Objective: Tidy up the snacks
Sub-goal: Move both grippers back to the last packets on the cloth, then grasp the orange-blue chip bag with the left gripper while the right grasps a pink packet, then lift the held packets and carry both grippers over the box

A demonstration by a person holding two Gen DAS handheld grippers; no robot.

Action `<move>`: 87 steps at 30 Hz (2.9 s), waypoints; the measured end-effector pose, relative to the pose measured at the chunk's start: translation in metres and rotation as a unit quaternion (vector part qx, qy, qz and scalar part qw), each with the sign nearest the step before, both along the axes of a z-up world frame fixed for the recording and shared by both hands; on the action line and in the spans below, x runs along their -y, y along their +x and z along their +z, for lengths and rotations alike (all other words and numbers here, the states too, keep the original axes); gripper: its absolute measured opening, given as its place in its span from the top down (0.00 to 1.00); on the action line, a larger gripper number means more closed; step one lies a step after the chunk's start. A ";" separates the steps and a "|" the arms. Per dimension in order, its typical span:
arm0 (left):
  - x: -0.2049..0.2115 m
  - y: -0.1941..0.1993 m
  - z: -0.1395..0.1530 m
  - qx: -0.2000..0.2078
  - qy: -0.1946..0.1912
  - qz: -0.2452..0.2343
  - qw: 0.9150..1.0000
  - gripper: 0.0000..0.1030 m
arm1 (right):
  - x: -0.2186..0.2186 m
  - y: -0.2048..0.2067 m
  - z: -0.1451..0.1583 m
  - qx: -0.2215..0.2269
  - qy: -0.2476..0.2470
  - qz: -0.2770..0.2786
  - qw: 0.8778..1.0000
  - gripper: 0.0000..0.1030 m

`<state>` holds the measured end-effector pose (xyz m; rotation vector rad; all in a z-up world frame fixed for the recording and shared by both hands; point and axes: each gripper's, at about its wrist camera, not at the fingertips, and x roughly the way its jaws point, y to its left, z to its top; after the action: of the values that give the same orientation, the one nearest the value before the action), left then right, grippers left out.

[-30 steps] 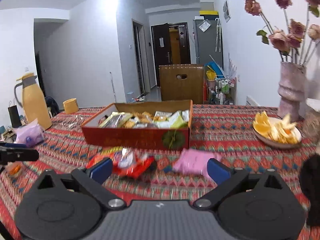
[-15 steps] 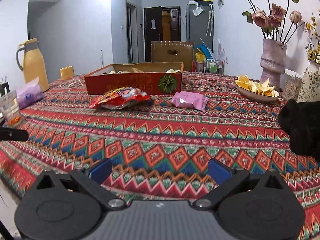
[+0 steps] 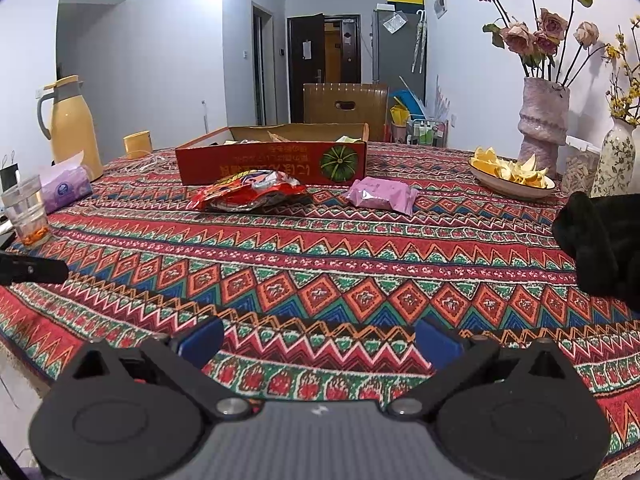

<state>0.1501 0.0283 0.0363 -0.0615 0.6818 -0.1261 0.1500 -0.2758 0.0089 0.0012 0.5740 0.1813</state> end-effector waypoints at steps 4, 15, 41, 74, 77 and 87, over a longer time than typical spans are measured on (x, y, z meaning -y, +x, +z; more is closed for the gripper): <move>0.005 0.015 -0.002 -0.004 0.007 -0.010 1.000 0.00 | 0.003 0.015 -0.001 -0.002 -0.002 -0.002 1.000 0.01; 0.045 0.113 0.003 0.018 0.063 -0.110 0.992 0.00 | 0.022 0.115 0.012 0.009 -0.057 0.024 0.998 0.02; 0.088 0.284 -0.035 -0.043 0.048 -0.307 0.950 0.47 | 0.046 0.322 -0.019 -0.071 -0.033 0.146 0.986 0.41; 0.003 0.003 0.003 -0.013 -0.045 -0.048 0.998 0.48 | -0.035 0.008 0.008 -0.048 0.011 0.089 0.995 0.41; -0.001 0.004 0.003 -0.012 -0.047 -0.046 0.998 0.48 | -0.035 0.008 0.011 -0.045 0.012 0.085 0.995 0.41; -0.011 0.059 0.052 0.059 -0.026 -0.061 0.996 0.48 | -0.029 0.052 0.041 -0.002 -0.005 0.079 0.997 0.41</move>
<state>0.2091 0.0397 0.0886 -0.0612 0.5644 -0.2621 0.2019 -0.2465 0.0498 -0.0536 0.5795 0.3332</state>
